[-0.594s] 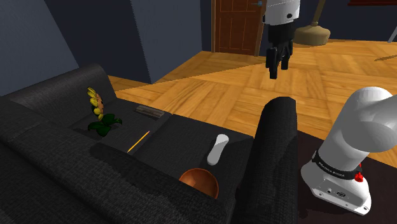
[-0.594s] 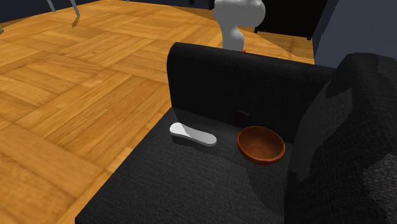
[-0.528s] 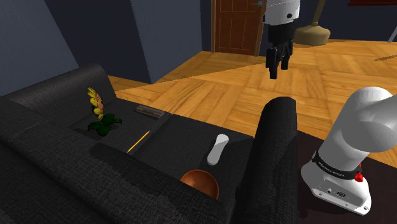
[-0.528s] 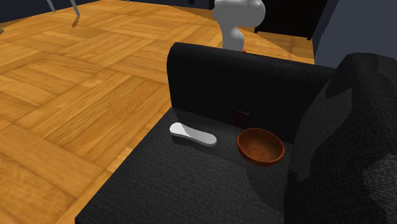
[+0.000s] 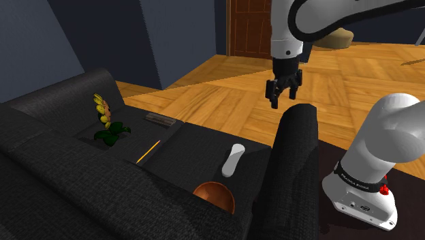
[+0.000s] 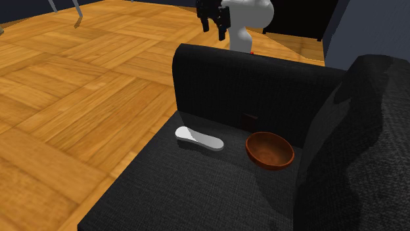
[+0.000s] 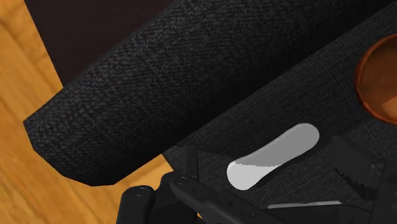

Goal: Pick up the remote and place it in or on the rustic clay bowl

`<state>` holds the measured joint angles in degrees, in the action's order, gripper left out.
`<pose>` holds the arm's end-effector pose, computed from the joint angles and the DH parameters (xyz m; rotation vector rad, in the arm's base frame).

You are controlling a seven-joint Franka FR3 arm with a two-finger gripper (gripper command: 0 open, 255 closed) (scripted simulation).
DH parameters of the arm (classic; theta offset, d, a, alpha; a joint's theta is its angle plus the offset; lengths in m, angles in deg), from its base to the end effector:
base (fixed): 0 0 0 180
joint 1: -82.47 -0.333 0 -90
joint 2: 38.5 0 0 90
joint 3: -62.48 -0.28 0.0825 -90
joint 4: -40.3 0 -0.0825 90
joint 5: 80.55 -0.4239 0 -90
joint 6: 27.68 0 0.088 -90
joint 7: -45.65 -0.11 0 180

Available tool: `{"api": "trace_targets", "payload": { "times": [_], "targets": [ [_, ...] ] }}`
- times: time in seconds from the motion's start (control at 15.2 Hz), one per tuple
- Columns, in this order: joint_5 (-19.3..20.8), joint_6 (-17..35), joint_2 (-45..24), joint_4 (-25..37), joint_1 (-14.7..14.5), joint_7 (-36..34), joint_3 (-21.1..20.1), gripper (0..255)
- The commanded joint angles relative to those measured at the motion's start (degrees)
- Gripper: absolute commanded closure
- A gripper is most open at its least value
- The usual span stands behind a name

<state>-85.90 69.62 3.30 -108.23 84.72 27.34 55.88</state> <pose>0.3726 0.0340 0.4290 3.0803 -0.4638 -0.2603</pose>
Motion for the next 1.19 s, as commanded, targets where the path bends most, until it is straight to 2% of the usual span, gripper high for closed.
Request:
{"api": "trace_targets", "payload": {
  "times": [0.0,0.33,0.66,0.92,1.12],
  "targets": [
    [-1.5,4.9,-1.5,-2.5,0.5,-4.1,-1.7,0],
    [-5.1,17.6,-8.1,-6.7,1.6,-14.3,-6.7,0],
    [-7.0,31.1,-18.3,-8.2,3.3,-24.7,-11.7,0],
    [-5.7,42.0,-28.6,-7.3,5.7,-34.2,-15.4,0],
    [-1.6,49.5,-37.1,-5.6,7.9,-43.0,-17.4,0]
  ]
}}
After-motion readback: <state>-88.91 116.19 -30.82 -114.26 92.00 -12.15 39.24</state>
